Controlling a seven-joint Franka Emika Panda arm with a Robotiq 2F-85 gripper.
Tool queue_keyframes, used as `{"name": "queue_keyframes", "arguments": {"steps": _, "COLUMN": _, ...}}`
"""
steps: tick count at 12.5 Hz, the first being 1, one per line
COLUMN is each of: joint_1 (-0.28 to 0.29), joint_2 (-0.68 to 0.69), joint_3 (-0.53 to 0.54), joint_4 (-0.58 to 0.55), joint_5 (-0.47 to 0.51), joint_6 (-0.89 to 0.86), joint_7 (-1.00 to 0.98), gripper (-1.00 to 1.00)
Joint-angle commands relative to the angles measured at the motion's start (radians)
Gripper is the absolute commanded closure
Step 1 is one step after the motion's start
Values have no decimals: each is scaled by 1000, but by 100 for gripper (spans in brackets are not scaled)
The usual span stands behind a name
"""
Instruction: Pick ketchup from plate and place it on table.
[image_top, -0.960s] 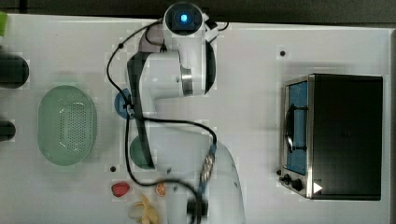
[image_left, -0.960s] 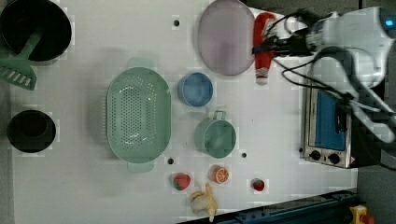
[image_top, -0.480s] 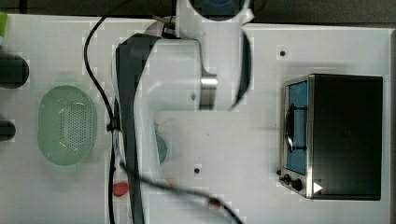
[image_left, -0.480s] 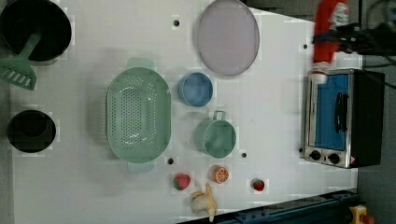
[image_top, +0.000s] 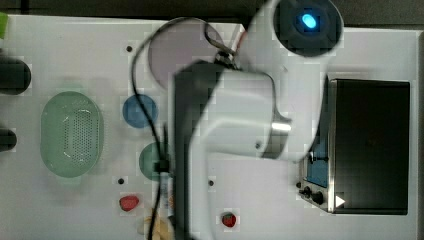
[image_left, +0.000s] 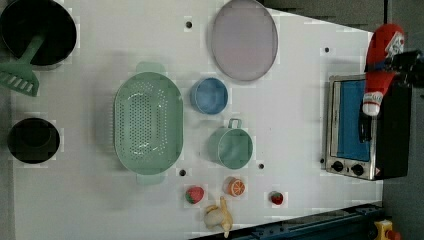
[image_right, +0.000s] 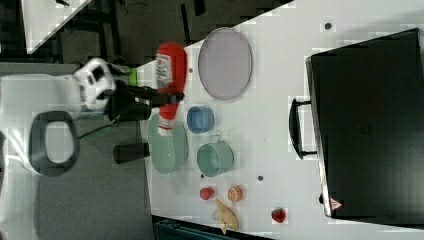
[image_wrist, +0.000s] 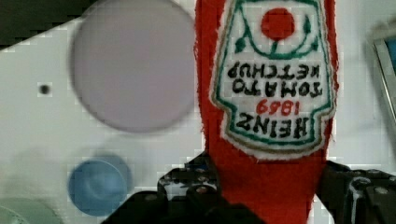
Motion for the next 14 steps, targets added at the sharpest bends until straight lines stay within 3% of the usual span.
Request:
{"name": "queue_keyframes", "arguments": {"steps": 1, "joint_1": -13, "joint_2": -55, "joint_3": 13, "joint_4": -137, "joint_5": 8, "joint_6": 36, "joint_7": 95, "gripper": -16}}
{"name": "queue_keyframes", "arguments": {"steps": 7, "joint_1": -7, "joint_2": -139, "joint_3": 49, "joint_4": -445, "joint_5": -5, "joint_6": 269, "joint_7": 163, "gripper": -16}}
{"name": "queue_keyframes", "arguments": {"steps": 10, "joint_1": -7, "joint_2": -129, "joint_3": 57, "joint_4": -584, "joint_5": -107, "joint_6": 426, "joint_7": 200, "gripper": -16}}
{"name": "queue_keyframes", "arguments": {"steps": 14, "joint_1": -6, "joint_2": -41, "joint_3": 66, "joint_4": -658, "joint_5": -112, "joint_6": 527, "joint_7": 242, "gripper": -16}}
